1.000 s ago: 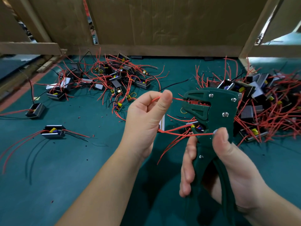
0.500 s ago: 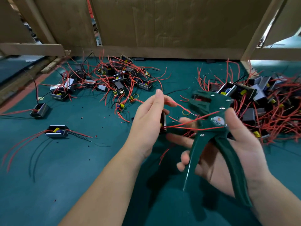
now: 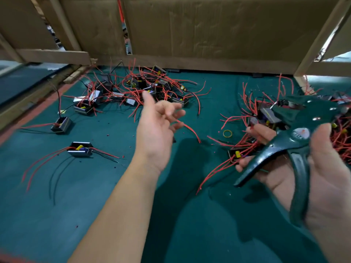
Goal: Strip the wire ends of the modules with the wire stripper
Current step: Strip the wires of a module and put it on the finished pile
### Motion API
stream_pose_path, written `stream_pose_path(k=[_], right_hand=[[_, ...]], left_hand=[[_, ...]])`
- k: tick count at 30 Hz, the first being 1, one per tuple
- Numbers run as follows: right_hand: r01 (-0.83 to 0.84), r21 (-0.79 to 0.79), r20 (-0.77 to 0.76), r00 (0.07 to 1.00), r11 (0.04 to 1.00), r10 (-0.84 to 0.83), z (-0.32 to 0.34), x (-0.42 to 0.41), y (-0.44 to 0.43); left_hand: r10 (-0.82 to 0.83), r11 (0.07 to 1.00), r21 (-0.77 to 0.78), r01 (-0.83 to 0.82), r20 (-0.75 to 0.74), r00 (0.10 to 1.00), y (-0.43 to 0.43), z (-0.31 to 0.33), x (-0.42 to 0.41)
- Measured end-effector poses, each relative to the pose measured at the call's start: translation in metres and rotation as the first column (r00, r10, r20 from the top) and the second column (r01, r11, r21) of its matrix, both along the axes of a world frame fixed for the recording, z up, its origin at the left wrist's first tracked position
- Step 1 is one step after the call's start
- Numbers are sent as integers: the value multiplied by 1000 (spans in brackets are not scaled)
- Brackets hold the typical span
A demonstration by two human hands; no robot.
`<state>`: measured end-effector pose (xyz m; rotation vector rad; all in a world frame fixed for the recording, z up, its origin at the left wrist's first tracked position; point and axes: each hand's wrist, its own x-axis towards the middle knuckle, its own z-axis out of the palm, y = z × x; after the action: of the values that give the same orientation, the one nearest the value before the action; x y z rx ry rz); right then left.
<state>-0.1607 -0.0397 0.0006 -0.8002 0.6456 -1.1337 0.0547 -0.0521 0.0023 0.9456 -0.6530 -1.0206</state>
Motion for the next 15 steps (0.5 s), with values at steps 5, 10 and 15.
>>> stream_pose_path(k=[5, 10, 15], right_hand=[[-50, 48, -182, 982, 998, 58, 2, -8, -2], [-219, 93, -263, 936, 971, 236, 7, -10, 4], [-207, 132, -331, 913, 969, 240, 10, -12, 1]], left_hand=[[560, 776, -40, -629, 501, 660, 0, -11, 40], [148, 747, 263, -611, 830, 538, -3, -31, 69], [35, 810, 325, -488, 804, 593, -7, -33, 60]])
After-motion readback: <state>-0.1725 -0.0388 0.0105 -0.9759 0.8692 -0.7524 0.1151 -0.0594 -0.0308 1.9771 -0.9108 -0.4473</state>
